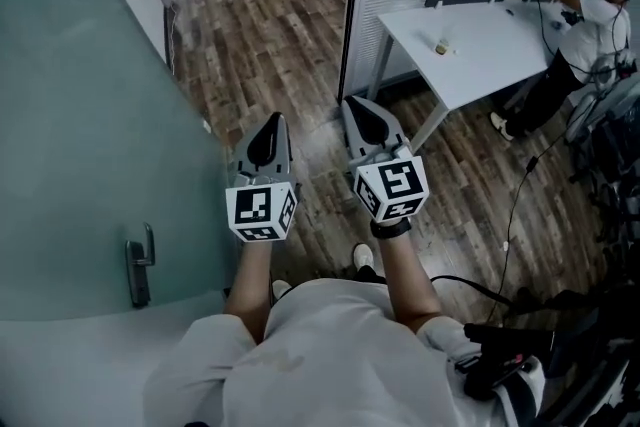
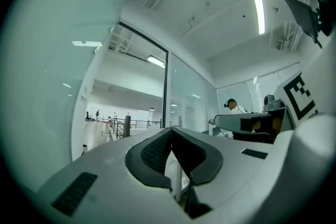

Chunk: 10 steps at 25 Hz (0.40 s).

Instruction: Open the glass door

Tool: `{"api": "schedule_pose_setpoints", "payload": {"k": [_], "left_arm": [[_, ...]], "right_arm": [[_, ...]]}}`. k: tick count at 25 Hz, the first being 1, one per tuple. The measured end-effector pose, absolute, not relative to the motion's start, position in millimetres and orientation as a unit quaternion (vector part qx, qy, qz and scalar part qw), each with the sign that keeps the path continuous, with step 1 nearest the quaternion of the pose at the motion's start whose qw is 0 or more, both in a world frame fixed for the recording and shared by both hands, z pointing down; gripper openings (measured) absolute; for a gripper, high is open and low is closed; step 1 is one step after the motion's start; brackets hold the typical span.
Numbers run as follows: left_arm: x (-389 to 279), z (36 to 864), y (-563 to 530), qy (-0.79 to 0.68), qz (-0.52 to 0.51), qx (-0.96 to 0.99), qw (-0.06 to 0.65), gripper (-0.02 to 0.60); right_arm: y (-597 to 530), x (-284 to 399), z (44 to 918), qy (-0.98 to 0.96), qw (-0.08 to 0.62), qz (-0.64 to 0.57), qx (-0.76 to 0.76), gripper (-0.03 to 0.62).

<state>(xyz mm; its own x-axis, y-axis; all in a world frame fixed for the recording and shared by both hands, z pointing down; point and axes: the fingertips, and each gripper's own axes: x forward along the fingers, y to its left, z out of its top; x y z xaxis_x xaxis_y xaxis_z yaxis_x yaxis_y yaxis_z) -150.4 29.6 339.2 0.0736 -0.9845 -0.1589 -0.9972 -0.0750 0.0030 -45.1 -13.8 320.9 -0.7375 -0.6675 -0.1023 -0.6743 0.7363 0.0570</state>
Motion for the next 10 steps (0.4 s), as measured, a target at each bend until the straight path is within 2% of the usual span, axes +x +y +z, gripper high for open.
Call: {"api": "schedule_pose_setpoints", "payload": {"k": [4, 10], "left_arm": [[-145, 348, 33, 0.681, 0.057, -0.729, 0.042, 0.003], [-145, 344, 54, 0.676, 0.055, -0.733, 0.050, 0.003]], "right_arm": [[-9, -35, 329, 0.925, 0.023, 0.047, -0.375, 0.005], [9, -32, 321, 0.921, 0.042, 0.047, -0.384, 0.005]]}}
